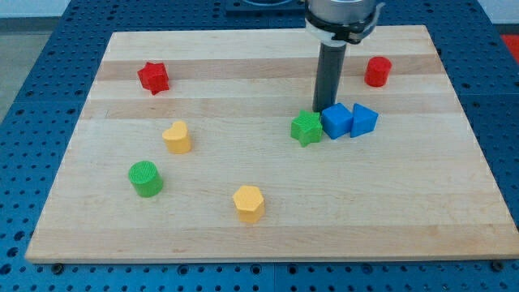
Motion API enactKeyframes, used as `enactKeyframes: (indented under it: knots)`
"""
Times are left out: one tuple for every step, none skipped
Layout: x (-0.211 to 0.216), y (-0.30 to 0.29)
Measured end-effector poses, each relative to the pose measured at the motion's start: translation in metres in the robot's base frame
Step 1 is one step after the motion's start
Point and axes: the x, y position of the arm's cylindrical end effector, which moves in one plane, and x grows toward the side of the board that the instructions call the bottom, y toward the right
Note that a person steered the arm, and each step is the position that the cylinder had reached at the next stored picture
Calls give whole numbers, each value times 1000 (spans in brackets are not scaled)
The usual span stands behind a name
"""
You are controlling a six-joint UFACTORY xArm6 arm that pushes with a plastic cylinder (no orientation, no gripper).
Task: Push the green star into the blue cube
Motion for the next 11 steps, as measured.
enactKeyframes:
  knots:
    - [-4, -39]
    - [-4, -71]
    - [-3, -80]
    - [18, -72]
    - [45, -56]
    - [76, -40]
    - [93, -35]
    - [94, -35]
    - [96, -32]
    - [68, -27]
    - [63, -17]
